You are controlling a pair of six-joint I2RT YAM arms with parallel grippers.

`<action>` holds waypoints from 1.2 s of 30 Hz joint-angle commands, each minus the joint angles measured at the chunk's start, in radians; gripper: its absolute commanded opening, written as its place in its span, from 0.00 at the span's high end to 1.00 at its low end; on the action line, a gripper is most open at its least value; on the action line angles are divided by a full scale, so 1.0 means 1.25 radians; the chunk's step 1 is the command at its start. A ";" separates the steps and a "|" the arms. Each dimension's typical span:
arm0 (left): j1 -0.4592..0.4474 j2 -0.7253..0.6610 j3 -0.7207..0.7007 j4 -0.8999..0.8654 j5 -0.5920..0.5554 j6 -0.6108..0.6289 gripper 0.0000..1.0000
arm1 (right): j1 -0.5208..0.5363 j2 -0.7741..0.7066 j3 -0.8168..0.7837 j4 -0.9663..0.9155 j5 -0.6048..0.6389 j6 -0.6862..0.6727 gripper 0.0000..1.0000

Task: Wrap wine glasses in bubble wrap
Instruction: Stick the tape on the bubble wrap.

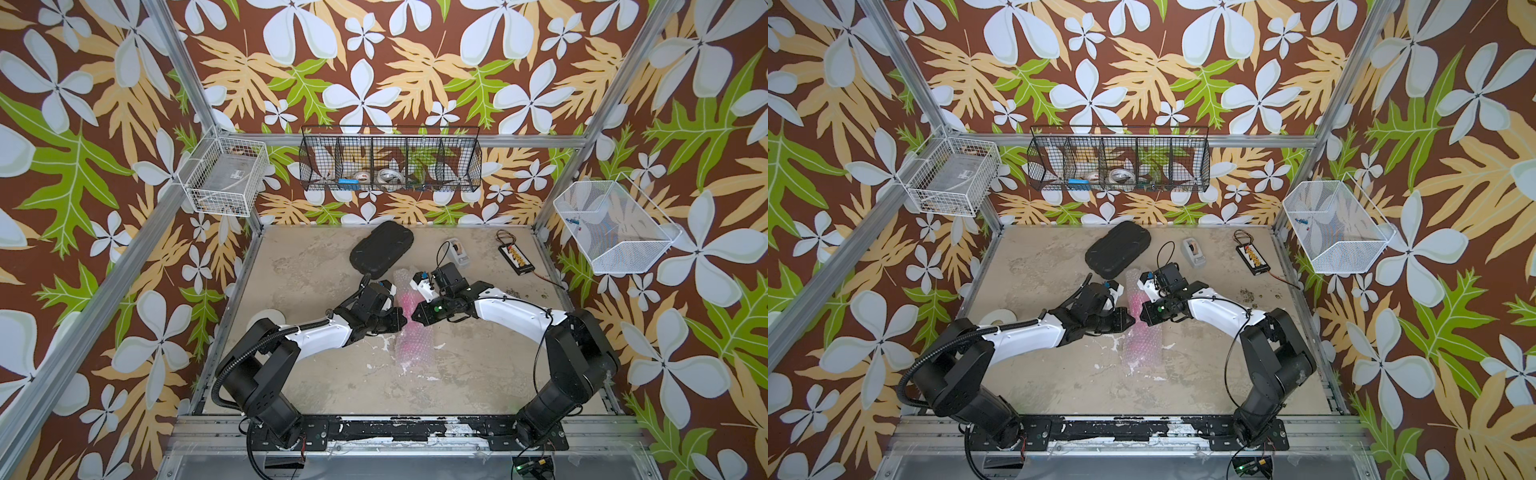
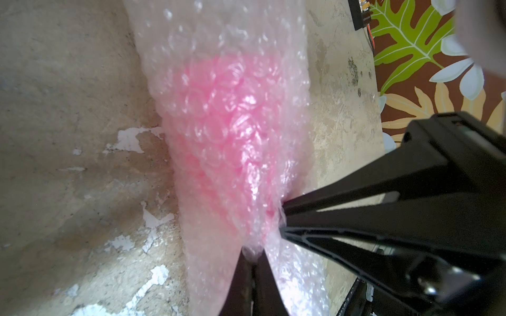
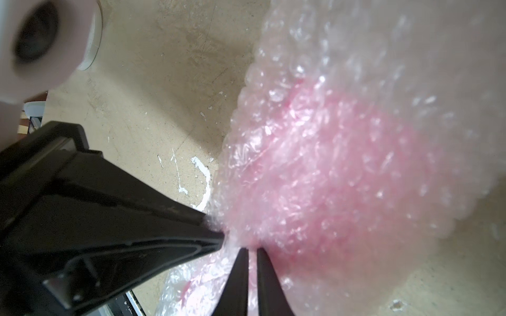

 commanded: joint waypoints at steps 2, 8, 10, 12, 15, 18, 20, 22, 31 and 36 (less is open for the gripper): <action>-0.001 0.002 0.008 0.014 0.012 -0.005 0.97 | 0.015 0.013 0.003 -0.004 0.074 0.005 0.91; -0.001 0.006 0.010 0.012 0.010 -0.006 0.97 | 0.025 0.004 0.006 -0.009 0.107 0.016 0.93; -0.001 0.006 0.011 0.009 0.006 -0.005 0.98 | 0.025 -0.010 0.008 -0.011 0.105 0.019 0.85; -0.001 0.006 0.011 0.004 0.001 -0.004 0.97 | 0.024 -0.030 0.010 -0.012 0.104 0.018 0.82; -0.001 0.002 0.010 -0.003 -0.005 -0.001 0.98 | 0.022 -0.048 0.023 -0.030 0.108 0.011 0.79; -0.001 -0.001 0.009 -0.002 -0.007 0.000 0.97 | 0.021 -0.051 0.030 -0.042 0.113 0.009 0.79; -0.001 0.000 0.010 -0.002 -0.006 -0.001 0.98 | 0.021 -0.053 0.031 -0.044 0.116 0.011 0.79; -0.001 0.000 0.012 -0.002 -0.004 -0.001 0.98 | 0.021 -0.062 0.028 -0.038 0.111 0.015 0.81; -0.001 0.003 0.019 -0.001 0.000 0.000 0.98 | 0.022 -0.055 0.000 0.016 0.009 0.033 1.00; -0.001 0.007 0.017 0.002 0.002 -0.002 0.98 | 0.022 -0.026 -0.027 0.056 -0.016 0.050 1.00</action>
